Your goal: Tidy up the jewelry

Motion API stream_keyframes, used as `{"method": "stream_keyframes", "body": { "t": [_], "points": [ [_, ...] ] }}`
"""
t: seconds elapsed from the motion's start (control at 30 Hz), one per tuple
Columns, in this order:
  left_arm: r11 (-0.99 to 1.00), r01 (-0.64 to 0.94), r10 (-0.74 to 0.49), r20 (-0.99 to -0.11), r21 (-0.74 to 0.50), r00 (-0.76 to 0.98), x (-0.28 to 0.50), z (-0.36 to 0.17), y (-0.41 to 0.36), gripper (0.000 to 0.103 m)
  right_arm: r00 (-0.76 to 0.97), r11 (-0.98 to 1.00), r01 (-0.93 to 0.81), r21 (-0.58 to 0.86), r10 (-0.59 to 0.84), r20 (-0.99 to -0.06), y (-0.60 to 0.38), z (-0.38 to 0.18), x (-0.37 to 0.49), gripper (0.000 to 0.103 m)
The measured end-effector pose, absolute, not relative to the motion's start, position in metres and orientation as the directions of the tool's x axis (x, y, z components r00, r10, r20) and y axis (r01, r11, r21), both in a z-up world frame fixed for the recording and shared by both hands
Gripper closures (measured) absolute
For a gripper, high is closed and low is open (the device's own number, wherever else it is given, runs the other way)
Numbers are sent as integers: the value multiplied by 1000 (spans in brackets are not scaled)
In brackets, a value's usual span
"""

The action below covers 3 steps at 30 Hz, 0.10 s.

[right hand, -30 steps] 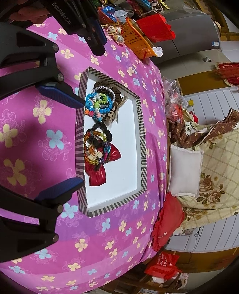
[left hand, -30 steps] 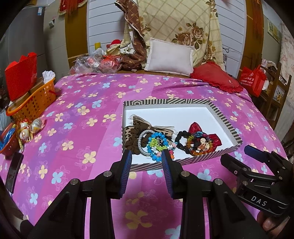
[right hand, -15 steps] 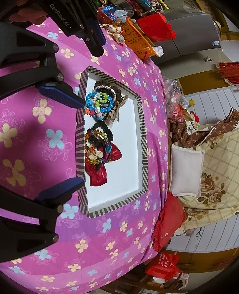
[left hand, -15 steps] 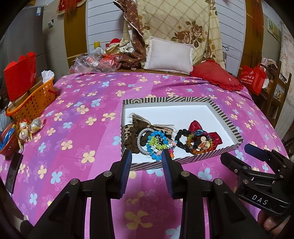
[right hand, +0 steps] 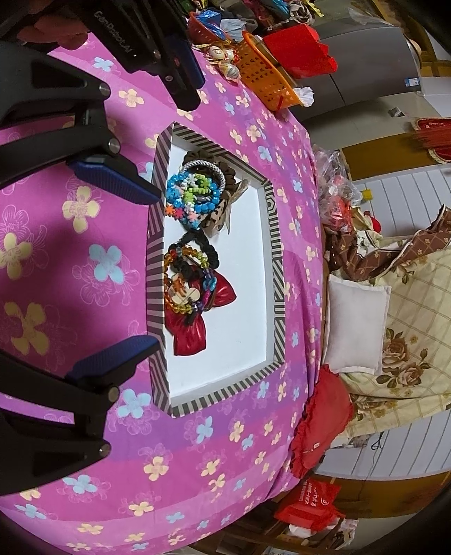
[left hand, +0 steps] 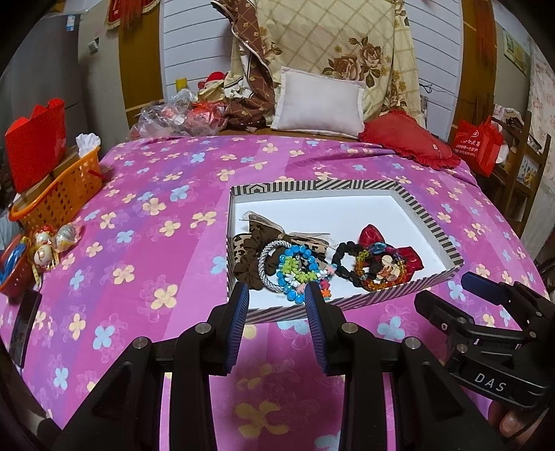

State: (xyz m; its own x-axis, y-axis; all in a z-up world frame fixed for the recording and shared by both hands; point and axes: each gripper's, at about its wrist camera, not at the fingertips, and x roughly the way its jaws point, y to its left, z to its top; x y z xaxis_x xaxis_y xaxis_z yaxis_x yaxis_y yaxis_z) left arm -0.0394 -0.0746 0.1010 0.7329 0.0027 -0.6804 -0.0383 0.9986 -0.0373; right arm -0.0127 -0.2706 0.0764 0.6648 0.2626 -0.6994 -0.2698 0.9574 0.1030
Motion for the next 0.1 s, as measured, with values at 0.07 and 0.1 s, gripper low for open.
{"method": "stream_keyframes", "body": {
  "t": [0.07, 0.1],
  "points": [
    [998, -41, -2, -688, -46, 726, -37, 98, -71, 81, 663, 958, -268, 102, 260, -702, -271, 76, -13, 22],
    [998, -42, -6, -693, -52, 721, -35, 97, -71, 81, 663, 959, -266, 101, 259, -702, -272, 75, -12, 22]
  ]
}}
